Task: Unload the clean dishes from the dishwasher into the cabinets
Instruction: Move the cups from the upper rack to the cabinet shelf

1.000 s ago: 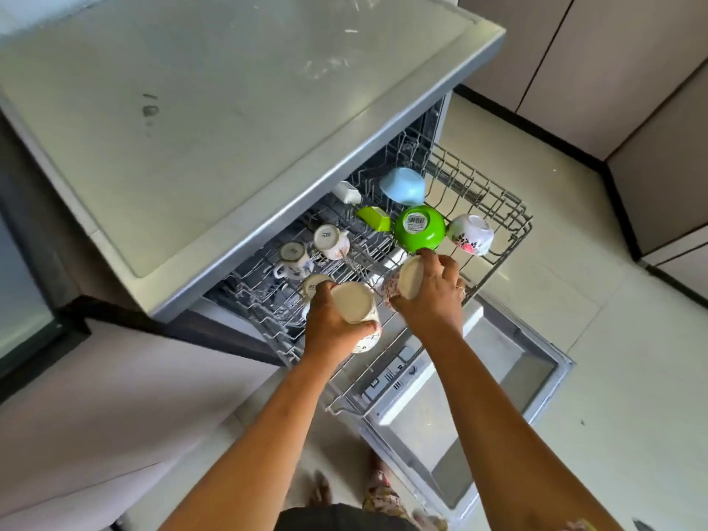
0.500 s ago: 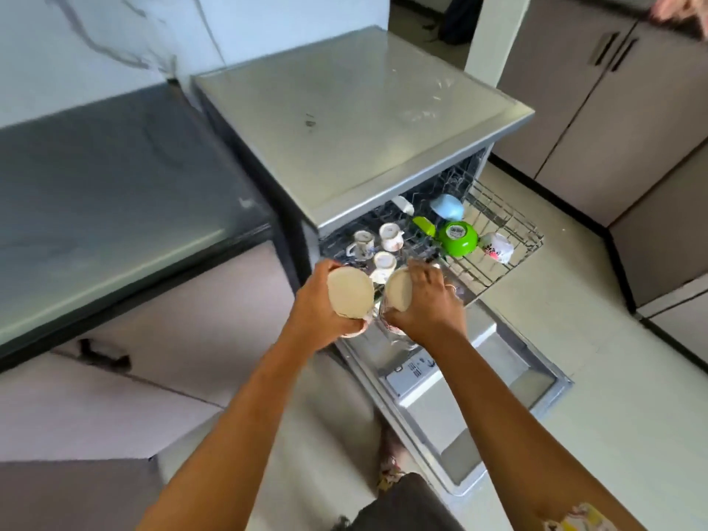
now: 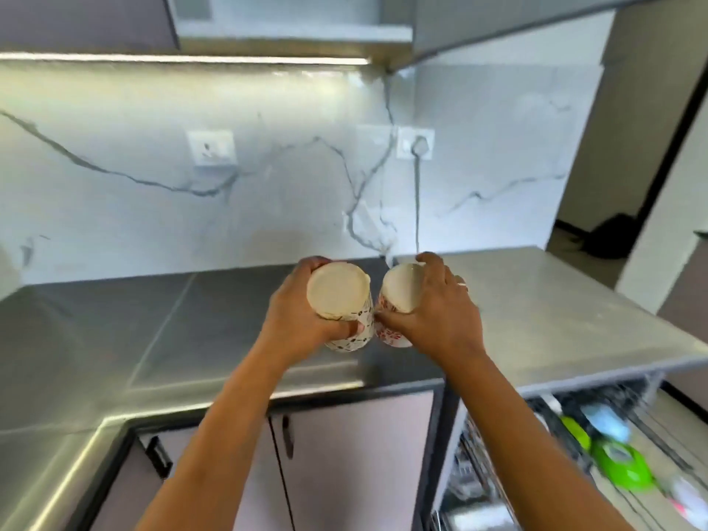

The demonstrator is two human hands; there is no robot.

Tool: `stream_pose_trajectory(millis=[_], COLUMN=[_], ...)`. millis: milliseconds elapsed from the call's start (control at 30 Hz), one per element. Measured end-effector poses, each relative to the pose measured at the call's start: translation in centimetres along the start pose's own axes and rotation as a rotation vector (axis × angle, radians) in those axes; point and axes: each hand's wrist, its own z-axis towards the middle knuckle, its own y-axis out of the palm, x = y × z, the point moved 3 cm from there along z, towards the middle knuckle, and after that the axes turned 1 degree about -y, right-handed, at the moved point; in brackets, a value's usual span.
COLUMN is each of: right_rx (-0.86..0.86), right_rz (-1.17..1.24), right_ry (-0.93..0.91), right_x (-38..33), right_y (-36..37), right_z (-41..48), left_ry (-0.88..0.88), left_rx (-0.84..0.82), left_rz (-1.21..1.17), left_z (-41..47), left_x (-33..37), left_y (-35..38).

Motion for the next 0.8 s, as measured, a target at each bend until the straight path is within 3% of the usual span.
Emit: stream_pose_trajectory(millis=[200,400,533,800], right_rx=[0.24,0.501,0.499,0.32], right_rz=[0.068,0.189,0.218,0.243], right_ry=[-0.233,-0.392,-0.417,-0.365], right_x=[-9.1,-15.6,-17.4,-19.4], right_y=[-5.6,-10.6,-11.1,-6.8], right_z=[12.0,26.9,36.4,50.4], left_ry=[0.214,0.377,0.408,0.264], left_rx=[0.22,0.432,0.503,0.505], left_rz=[0.113,0.022,0.053,-0.021], left_z=[9.7,23.4,32.1,44.8], left_x=[6.6,13.4,15.6,12.6], left_y=[-9.6,-16.5,-18.3,-19.5])
